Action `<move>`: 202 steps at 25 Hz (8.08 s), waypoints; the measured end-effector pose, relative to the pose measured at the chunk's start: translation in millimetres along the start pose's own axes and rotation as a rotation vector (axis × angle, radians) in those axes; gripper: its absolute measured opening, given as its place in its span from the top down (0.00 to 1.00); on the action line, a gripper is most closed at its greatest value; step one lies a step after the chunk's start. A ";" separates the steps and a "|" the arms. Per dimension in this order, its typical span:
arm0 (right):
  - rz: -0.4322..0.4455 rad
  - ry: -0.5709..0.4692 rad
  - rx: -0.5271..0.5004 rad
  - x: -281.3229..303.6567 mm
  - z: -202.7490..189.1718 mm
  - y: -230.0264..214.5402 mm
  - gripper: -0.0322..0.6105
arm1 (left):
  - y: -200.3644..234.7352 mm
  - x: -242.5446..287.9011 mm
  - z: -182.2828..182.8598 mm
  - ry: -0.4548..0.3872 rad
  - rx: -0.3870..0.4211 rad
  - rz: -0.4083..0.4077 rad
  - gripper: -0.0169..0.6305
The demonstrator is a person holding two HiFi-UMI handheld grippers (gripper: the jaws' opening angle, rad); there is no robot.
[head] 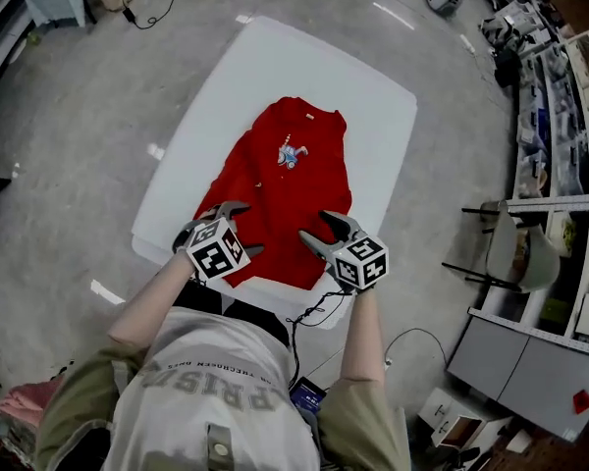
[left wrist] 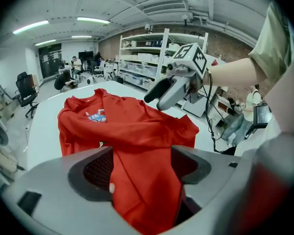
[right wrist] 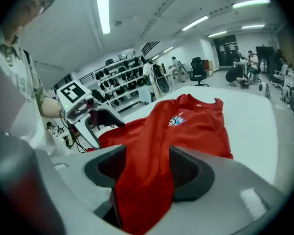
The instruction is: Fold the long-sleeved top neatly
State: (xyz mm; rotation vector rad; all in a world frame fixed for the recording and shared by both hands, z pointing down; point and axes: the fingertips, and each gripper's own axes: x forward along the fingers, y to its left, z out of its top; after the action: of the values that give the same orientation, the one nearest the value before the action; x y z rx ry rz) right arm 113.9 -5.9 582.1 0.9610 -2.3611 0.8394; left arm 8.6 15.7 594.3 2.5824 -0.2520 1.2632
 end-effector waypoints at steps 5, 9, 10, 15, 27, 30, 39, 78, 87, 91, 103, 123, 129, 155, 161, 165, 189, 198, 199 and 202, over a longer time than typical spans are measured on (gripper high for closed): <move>0.002 0.264 -0.135 58.6 -36.6 -16.0 0.70 | 3.1 7.8 -1.5 -0.029 -0.099 0.093 0.43; 0.002 0.350 -0.225 61.5 -50.4 -16.2 0.92 | 0.1 14.5 4.0 -0.021 -0.141 0.148 0.43; 0.009 0.330 -0.218 59.1 -46.1 -17.3 0.92 | 0.0 16.0 5.8 -0.021 -0.153 0.160 0.43; -0.029 0.211 -0.166 35.0 -23.9 -27.1 0.93 | -2.4 17.4 8.7 -0.033 -0.226 0.199 0.43; -0.086 0.108 -0.138 49.6 30.4 -46.7 0.78 | 21.1 17.2 -11.4 0.015 -0.205 0.183 0.43; -0.051 0.130 -0.171 86.0 33.5 -45.2 0.78 | 37.3 24.8 14.8 -0.007 -0.125 0.164 0.43; -0.037 0.130 -0.113 76.1 35.6 -16.4 0.78 | 116.6 49.5 26.0 0.146 0.129 0.046 0.39; -0.094 0.146 0.033 -25.8 11.0 7.3 0.50 | 161.0 -21.3 40.1 0.172 0.185 -0.168 0.36; -0.245 -0.112 0.089 -91.9 111.9 -95.3 0.50 | 244.5 -32.3 94.2 0.015 0.061 -0.030 0.36; -0.185 -0.121 0.113 -55.8 134.2 -142.4 0.50 | 261.7 -2.0 105.4 0.035 0.050 -0.017 0.36; -0.075 0.030 0.267 53.7 117.2 -221.1 0.50 | 279.4 63.4 97.1 0.143 0.008 -0.096 0.36; -0.069 0.120 0.232 66.9 100.8 -225.2 0.90 | 280.5 71.1 102.2 0.076 0.035 -0.037 0.91; -0.062 0.029 0.136 31.8 117.2 -201.6 0.90 | 272.0 36.5 106.0 0.010 0.061 -0.022 0.92; -0.124 0.062 -0.127 -26.3 7.4 -28.3 0.90 | 98.0 -33.2 4.8 0.027 0.361 -0.063 0.92; -0.106 0.134 -0.169 -16.1 -31.1 -16.1 0.90 | 78.0 -19.5 -24.9 0.084 0.329 -0.065 0.92; -0.105 0.160 -0.195 -7.6 -47.7 -11.1 0.90 | 70.9 -13.6 -43.3 0.110 0.308 -0.058 0.92; -0.087 0.293 -0.247 8.9 -70.2 -0.6 0.83 | 47.2 -11.0 -73.7 0.192 0.178 -0.180 0.48; -0.072 0.182 -0.120 -31.4 -47.0 -5.9 0.54 | 92.2 -47.0 -59.2 0.131 0.126 -0.101 0.45; -0.092 0.167 -0.104 -35.5 -43.2 -12.7 0.54 | 101.3 -46.3 -56.4 0.129 0.125 -0.084 0.45; -0.147 0.142 -0.021 -42.6 -37.4 -39.5 0.54 | 128.7 -42.8 -51.5 0.141 0.092 -0.042 0.45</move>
State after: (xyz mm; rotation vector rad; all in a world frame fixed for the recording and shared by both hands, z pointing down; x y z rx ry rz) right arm 177.4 16.6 597.5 1.0176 -2.1465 0.7975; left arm -90.0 -89.5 610.3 2.5442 -0.1151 1.4657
